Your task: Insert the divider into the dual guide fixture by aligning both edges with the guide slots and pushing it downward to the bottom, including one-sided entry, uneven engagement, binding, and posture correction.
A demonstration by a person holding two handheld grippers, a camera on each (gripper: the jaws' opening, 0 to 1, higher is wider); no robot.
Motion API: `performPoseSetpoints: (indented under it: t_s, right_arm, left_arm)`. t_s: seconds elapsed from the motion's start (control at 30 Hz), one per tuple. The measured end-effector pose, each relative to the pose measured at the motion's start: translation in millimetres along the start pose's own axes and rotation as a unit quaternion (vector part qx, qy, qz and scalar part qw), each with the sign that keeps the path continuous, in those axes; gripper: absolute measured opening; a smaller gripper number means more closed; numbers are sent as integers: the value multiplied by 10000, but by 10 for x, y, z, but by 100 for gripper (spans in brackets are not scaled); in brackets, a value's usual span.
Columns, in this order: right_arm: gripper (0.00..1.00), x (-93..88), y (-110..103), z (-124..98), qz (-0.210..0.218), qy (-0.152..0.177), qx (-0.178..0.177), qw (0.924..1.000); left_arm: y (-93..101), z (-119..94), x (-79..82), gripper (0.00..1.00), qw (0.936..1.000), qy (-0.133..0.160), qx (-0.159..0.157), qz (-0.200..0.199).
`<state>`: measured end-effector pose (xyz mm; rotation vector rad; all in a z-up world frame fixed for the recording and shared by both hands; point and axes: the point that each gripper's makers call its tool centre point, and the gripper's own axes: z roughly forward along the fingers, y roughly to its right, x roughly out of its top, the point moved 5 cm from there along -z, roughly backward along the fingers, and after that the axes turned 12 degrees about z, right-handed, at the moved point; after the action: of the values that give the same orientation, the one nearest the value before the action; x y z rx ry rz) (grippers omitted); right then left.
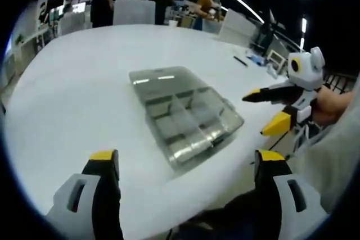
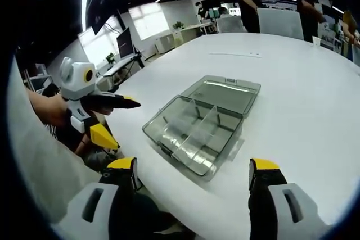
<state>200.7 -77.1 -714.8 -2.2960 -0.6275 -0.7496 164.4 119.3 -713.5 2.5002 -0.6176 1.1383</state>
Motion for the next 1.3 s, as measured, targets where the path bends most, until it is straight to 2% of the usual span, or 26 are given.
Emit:
performPoseSetpoints:
  t_s: [0.6,1.3]
  right_arm:
    - [79,-48,0,-10,1,-31,15,10000]
    - [79,-20,-4,-17,-48,-25,34,10000]
  left_arm:
    - [26,1,-23,98,10000,4,-5,-19]
    - [22,-24,-37,98,10000,-39,34,-16]
